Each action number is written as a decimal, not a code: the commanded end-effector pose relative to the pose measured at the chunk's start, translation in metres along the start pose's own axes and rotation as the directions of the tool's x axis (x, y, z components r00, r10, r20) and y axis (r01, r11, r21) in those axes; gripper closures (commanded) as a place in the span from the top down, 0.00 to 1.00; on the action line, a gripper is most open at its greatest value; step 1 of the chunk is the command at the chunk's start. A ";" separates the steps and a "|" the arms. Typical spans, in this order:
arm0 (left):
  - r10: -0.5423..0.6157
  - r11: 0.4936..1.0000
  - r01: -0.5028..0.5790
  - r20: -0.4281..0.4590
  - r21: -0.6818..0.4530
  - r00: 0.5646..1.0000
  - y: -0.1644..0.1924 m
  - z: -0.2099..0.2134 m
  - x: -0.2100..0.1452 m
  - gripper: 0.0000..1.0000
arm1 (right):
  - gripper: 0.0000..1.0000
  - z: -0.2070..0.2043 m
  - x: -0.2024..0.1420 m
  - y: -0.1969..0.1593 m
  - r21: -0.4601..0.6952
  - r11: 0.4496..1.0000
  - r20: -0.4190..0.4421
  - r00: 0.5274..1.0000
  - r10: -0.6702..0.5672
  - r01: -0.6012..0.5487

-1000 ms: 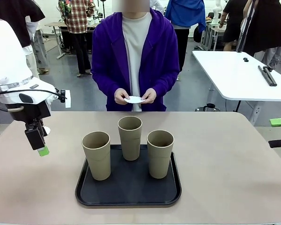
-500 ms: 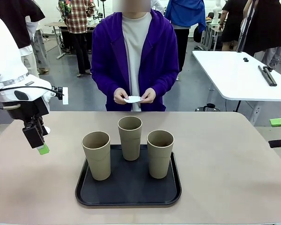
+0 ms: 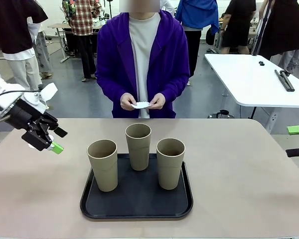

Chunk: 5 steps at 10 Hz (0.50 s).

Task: Place coasters on the table and set cups on them.
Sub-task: Pick up one Reusable plastic cup and place it on a coaster set by the human.

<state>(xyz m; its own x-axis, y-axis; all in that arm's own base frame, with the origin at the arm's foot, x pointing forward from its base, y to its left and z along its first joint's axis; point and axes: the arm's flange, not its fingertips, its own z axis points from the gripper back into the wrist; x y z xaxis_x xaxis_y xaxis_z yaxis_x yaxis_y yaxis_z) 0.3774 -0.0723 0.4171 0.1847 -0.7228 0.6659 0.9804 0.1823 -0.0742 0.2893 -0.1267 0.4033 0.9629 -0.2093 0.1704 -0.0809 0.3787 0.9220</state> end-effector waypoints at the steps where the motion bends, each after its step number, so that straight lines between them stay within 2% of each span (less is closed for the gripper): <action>1: 0.025 0.985 0.001 0.144 -0.175 0.989 0.016 -0.017 -0.021 1.00 | 1.00 0.000 0.001 0.000 0.007 1.000 0.003 1.000 0.005 -0.005; 3: -0.038 0.967 0.104 0.271 -0.232 0.962 0.014 -0.026 -0.042 1.00 | 1.00 0.000 0.001 0.000 0.007 1.000 0.003 1.000 0.005 -0.005; 5: -0.120 0.966 0.194 0.373 -0.168 0.920 0.010 -0.043 -0.052 1.00 | 1.00 0.000 0.001 0.000 0.007 1.000 0.003 1.000 0.005 -0.005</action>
<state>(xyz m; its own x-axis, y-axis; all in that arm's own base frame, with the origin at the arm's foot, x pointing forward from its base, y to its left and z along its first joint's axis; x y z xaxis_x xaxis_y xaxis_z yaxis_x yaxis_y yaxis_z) 0.3724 -0.0584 0.3586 0.0795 -0.4649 0.8818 0.9896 -0.0697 -0.1260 0.2894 -0.1266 0.4032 0.9631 -0.2089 0.1698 -0.0804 0.3789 0.9219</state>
